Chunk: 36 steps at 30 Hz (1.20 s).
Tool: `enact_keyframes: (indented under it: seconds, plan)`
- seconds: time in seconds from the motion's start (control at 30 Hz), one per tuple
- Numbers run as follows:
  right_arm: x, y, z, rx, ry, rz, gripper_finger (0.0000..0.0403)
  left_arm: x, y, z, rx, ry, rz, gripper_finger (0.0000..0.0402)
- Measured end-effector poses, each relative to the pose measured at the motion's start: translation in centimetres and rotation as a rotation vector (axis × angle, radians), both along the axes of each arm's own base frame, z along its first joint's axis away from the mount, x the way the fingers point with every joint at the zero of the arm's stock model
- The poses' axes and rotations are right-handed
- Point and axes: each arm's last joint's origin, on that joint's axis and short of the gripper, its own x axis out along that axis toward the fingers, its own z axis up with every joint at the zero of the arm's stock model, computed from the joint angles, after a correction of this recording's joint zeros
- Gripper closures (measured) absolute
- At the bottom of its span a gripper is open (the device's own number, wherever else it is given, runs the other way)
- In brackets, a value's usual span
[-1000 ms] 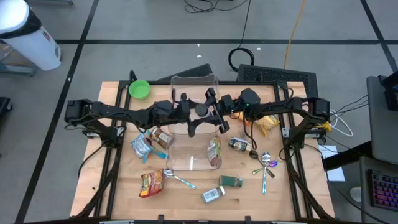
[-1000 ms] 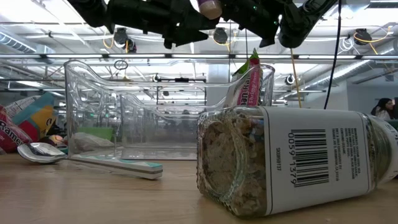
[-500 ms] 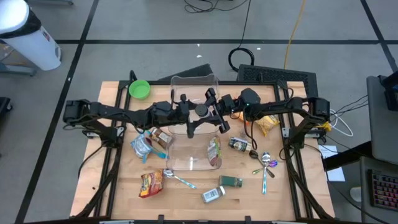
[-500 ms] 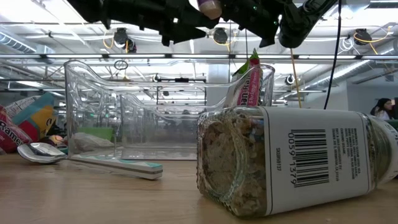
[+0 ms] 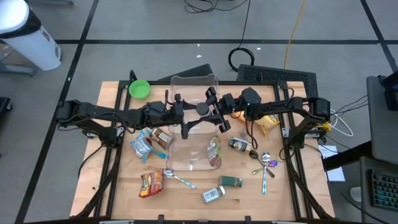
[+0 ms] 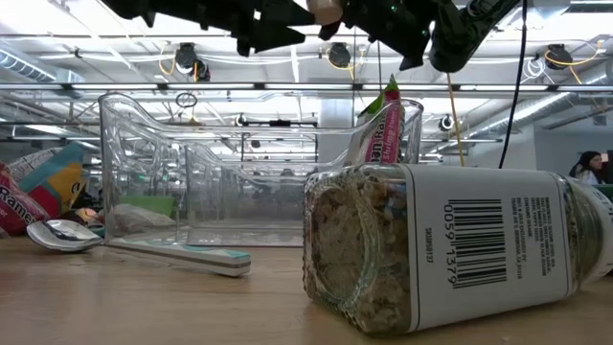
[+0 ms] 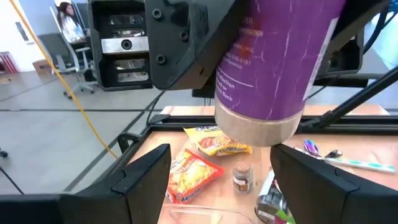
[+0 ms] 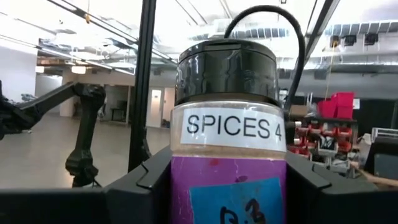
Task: Pick & Place Food Item
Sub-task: Put the purple seasoning bottle into the middle transparent bin
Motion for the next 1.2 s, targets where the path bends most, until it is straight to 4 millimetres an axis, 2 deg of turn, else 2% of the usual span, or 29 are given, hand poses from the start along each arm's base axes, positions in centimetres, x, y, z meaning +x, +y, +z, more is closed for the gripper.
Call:
enact_keyframes:
  seconds: [0.5,0.6,0.7,0.93,1.07,1.2]
  plan:
    - [0.0,-0.1,0.0,0.002,0.011,-0.002,0.0216,-0.1,0.0,0.8,0.044,-0.067,-0.002,0.0117]
    - [0.0,-0.4,-0.1,0.004,0.020,-0.009,0.0215,-0.5,-0.3,1.2,0.045,-0.073,-0.008,0.0117]
    - [0.1,-0.7,-0.7,0.020,0.063,-0.003,0.0217,-1.3,-0.8,2.7,0.051,-0.137,-0.003,0.0117]
    - [0.1,-0.8,-0.8,0.022,0.067,-0.006,0.0215,-2.9,-1.7,4.3,0.070,-0.159,0.019,0.0117]
    - [0.0,-0.7,-0.6,0.013,0.055,0.009,0.0218,-3.2,-1.6,3.6,0.073,-0.072,0.059,0.0117]
    - [0.1,-0.7,-0.8,0.019,0.086,0.015,0.0217,-3.7,-1.5,3.9,0.059,-0.067,0.072,0.0117]
